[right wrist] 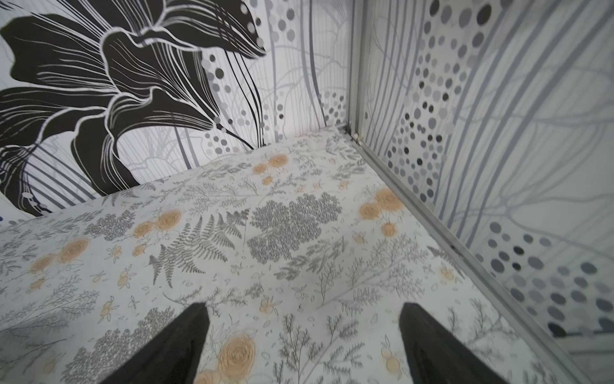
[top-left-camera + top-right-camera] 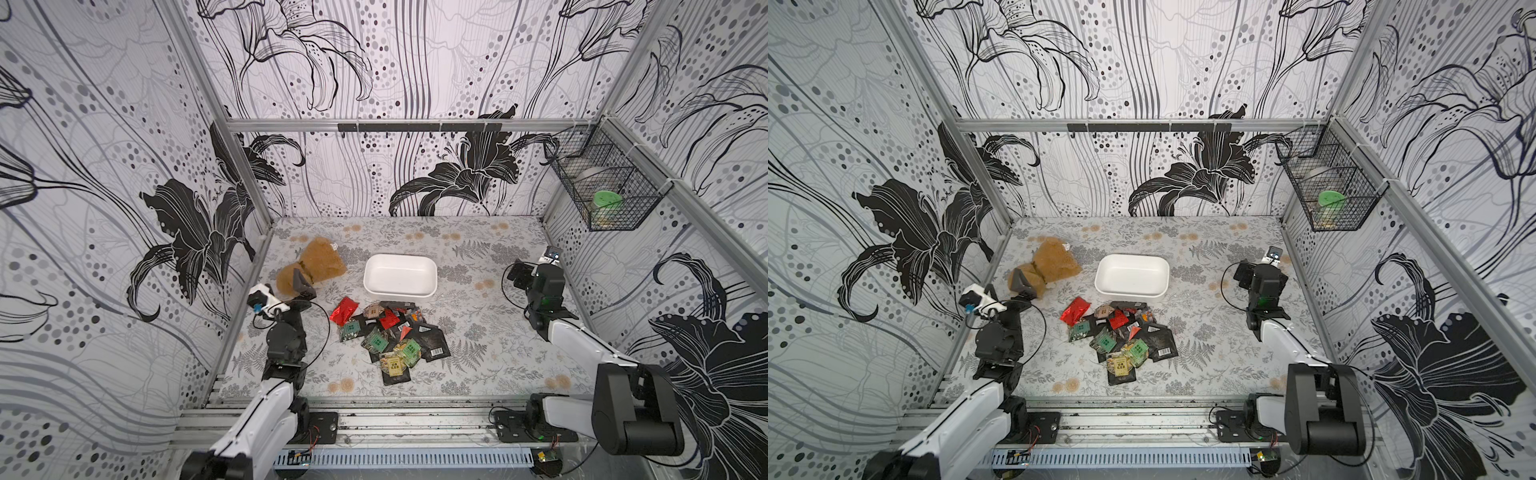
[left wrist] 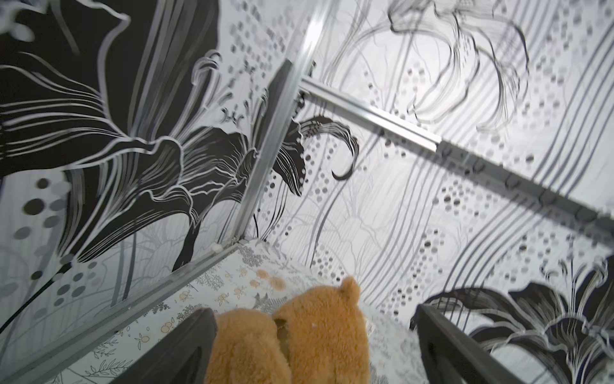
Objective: Put the tea bags into the storage box
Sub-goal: Pick up the tea bag from the center of the board.
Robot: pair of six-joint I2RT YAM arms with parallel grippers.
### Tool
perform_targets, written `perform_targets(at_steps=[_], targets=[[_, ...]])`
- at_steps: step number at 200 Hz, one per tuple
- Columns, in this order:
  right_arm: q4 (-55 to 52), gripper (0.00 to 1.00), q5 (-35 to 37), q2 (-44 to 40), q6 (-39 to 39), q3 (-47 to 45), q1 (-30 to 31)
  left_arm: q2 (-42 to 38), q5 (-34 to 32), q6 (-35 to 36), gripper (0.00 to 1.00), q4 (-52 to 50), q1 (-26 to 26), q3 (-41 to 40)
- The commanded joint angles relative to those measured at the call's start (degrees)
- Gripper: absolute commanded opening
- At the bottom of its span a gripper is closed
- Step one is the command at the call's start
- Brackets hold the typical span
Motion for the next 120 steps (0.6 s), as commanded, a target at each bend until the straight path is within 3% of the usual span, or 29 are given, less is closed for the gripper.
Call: perform_targets(at_steps=[1, 22, 36, 59, 84, 98, 120], targets=[[-13.0, 0.95, 2.1, -6.7, 13.5, -2.8, 0.3, -8.0, -4.1, -12.1, 0.97, -13.6, 0.3, -2.8], [-18.8, 0.95, 0.3, -13.9, 16.7, -2.8, 0.2, -12.3, 5.1, -13.6, 0.97, -19.7, 0.4, -1.5], [-23.5, 0.95, -5.5, -17.2, 15.4, -0.8, 0.2, -11.4, 11.1, -16.0, 0.97, -25.0, 0.3, 1.1], [-32.4, 0.96, -16.4, -21.0, 12.2, 3.9, 0.3, -3.6, 22.8, -18.4, 0.98, -35.9, 0.3, 9.1], [-36.2, 0.95, -31.3, -25.4, 10.4, 5.9, 0.3, 6.5, 40.3, -19.4, 1.0, -43.1, -0.4, 16.7], [-35.3, 0.95, -39.5, -27.9, 11.7, 5.4, 0.4, 9.6, 44.3, -19.5, 1.0, -45.1, -4.3, 18.5], [-35.3, 0.96, -46.2, -29.8, 15.9, 4.9, 0.8, 10.3, 40.8, -20.2, 1.0, -45.7, -16.1, 18.9]])
